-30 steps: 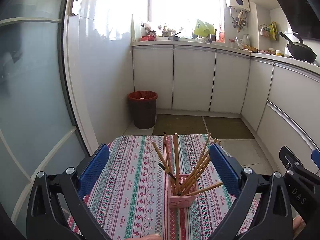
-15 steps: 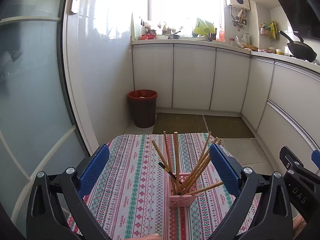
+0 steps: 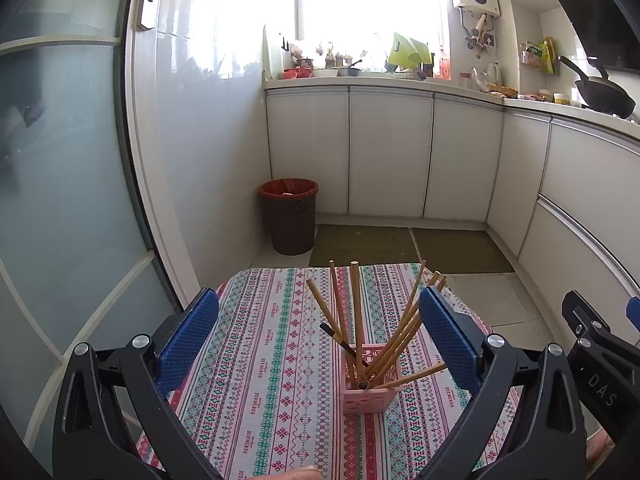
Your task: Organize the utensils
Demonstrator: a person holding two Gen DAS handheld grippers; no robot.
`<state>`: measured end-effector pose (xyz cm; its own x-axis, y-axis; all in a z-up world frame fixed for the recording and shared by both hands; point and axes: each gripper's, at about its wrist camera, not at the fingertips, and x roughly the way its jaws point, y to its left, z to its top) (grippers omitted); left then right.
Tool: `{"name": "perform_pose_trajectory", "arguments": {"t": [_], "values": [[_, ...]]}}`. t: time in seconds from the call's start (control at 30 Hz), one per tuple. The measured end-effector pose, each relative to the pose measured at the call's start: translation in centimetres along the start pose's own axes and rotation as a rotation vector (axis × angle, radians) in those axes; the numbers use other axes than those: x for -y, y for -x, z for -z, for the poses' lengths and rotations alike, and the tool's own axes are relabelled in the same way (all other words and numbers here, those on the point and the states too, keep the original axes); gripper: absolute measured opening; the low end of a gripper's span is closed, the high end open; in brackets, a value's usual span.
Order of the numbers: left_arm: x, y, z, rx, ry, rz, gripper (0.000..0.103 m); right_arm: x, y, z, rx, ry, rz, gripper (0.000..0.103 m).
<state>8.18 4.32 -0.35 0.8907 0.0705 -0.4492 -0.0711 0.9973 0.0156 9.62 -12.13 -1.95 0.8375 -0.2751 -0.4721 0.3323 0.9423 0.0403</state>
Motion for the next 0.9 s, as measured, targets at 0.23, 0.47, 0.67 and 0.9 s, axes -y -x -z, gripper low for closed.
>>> {"name": "perform_pose_trajectory", "arguments": {"t": [0.23, 0.47, 0.67, 0.9], "values": [[-0.3, 0.0, -0.1, 0.000, 0.010, 0.000, 0.096, -0.1, -0.1, 0.1, -0.008, 0.001, 0.001, 0.096], [0.1, 0.6, 0.0, 0.036, -0.017, 0.036, 0.095, -0.2, -0.1, 0.2, -0.010, 0.000, 0.002, 0.096], [0.7, 1.4, 0.1, 0.083, -0.046, 0.054, 0.090, -0.1, -0.3, 0.1, -0.015, -0.002, 0.003, 0.096], [0.5, 1.4, 0.0, 0.076, -0.032, 0.029, 0.096, 0.1, 0.0, 0.1, -0.004, -0.012, 0.006, 0.096]]}}
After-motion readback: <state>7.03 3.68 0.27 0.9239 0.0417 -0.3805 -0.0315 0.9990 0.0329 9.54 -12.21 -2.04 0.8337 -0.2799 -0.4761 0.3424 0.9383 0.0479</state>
